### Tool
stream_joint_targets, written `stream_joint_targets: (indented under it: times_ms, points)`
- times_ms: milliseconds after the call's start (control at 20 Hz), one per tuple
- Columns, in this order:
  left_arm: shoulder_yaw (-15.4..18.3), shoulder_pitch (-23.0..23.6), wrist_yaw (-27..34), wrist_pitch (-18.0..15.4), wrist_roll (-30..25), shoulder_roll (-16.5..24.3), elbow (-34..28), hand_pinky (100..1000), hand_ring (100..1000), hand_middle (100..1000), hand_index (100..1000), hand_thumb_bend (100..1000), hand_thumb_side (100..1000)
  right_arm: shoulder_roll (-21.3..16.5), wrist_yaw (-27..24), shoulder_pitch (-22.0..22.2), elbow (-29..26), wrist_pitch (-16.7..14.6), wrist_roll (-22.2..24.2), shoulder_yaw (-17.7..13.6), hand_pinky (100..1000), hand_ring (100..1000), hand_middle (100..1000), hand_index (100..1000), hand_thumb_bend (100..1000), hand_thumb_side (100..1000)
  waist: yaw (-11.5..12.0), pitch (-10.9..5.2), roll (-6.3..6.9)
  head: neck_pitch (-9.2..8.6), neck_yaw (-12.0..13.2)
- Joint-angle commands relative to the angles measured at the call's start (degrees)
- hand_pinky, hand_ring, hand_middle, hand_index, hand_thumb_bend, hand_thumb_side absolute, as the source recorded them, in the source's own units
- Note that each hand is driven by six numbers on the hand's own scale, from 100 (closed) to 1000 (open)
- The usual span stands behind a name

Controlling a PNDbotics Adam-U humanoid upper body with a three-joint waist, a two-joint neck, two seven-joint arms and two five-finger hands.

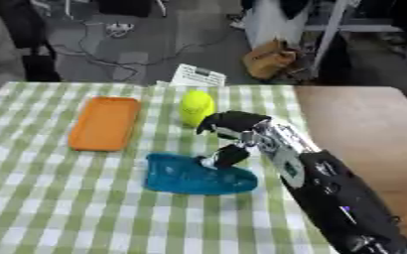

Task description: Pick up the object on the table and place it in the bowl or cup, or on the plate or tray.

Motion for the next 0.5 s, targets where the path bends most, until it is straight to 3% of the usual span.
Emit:
stream_joint_targets:
  times_ms: [50,500]
  points:
    - [0.2,-1.0,0.0,0.0,0.0,0.8,-0.7,689,696,737,815,201,860,-0.4,-0.4,-0.6,-0.6,-0.3,1.0,-0.1,726,831,854,900,414,628,0.1,-0.46,0.65,-0.43,0.2]
    - [0.2,-1.0,0.0,0.0,0.0,0.8,-0.7,689,696,736,814,200,860,-0.5,0.4,-0.2,0.5,-0.5,1.3,-0.3,701,788,808,880,405,619,0.2,-0.3,0.75,-0.24,0.6]
